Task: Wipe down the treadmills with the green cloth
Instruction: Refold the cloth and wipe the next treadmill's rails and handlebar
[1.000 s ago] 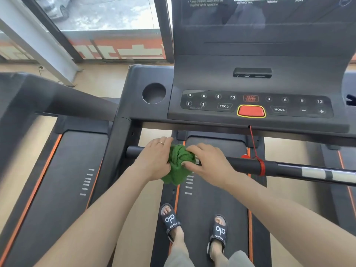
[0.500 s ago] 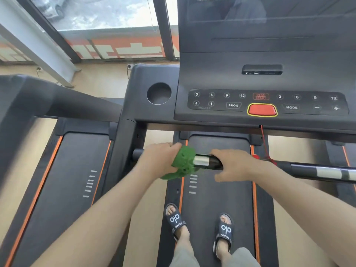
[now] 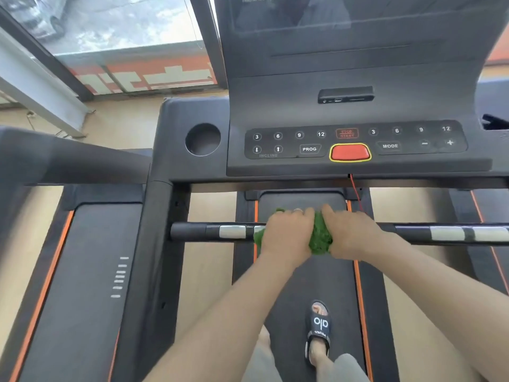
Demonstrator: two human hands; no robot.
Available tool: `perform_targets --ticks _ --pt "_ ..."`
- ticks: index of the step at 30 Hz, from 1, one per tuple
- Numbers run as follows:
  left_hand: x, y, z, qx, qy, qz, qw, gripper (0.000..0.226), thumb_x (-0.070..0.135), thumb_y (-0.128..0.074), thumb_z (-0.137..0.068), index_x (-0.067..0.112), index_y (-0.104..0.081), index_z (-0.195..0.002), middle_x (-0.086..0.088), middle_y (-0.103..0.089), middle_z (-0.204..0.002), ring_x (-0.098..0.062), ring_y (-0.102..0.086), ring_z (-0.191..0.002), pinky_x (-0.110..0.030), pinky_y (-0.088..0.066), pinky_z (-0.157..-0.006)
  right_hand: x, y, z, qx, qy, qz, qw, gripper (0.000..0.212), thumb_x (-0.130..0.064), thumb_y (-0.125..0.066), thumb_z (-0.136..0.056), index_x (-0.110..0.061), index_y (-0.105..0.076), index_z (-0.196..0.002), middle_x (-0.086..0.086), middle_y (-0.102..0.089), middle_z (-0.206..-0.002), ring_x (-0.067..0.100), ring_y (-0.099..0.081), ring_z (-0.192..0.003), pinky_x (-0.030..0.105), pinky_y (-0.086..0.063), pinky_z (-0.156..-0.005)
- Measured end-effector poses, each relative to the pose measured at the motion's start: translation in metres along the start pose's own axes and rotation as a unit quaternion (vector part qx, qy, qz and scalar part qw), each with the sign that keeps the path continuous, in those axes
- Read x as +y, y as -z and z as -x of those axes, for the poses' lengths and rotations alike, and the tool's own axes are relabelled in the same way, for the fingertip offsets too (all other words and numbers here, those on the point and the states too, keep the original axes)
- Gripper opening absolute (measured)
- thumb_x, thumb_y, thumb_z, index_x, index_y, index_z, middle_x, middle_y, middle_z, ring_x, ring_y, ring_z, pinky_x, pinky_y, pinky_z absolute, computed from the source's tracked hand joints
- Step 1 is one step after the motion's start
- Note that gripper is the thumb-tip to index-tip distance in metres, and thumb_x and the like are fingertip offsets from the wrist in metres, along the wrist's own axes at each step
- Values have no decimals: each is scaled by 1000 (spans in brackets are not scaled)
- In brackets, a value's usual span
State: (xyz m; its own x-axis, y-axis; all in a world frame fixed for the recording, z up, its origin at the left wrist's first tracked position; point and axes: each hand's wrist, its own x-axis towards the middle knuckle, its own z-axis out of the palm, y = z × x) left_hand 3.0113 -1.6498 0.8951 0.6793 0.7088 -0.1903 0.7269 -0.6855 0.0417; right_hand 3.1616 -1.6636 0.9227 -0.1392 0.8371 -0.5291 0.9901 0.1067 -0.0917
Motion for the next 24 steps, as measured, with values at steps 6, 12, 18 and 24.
perform_targets --ticks 6,12,18,24 --pt "-128 -17 83 125 3 -149 981 35 5 -66 -73 8 -54 -106 -9 -61 -82 -32 -62 -69 -40 -50 -61 4 -1 6 22 2 -33 999 38 -8 -59 -79 -15 -28 -101 0 -43 -75 26 -53 -71 35 -43 -57" --pt "-100 14 45 -120 93 -56 987 38 42 -69 -73 24 -51 -100 4 -64 -86 -25 -64 -75 -32 -41 -59 8 -13 8 86 16 -33 996 38 -3 -61 -73 -13 -34 -98 1 -49 -83 23 -48 -74 31 -31 -53" --pt "14 38 -53 -233 22 105 967 34 38 -77 -62 20 -59 -85 3 -61 -76 -21 -62 -71 -28 -43 -58 58 -5 40 132 57 -288 947 64 -6 -63 -66 -15 -47 -127 -2 -52 -121 23 -50 -115 42 -48 -93" --pt "41 9 -27 18 32 -27 999 48 25 -79 -62 17 -55 -102 -1 -63 -85 -26 -64 -77 -32 -30 -60 112 -17 62 5 -55 -8 998 54 -26 -66 -69 -21 -45 -119 -2 -56 -112 24 -55 -106 33 -41 -93"
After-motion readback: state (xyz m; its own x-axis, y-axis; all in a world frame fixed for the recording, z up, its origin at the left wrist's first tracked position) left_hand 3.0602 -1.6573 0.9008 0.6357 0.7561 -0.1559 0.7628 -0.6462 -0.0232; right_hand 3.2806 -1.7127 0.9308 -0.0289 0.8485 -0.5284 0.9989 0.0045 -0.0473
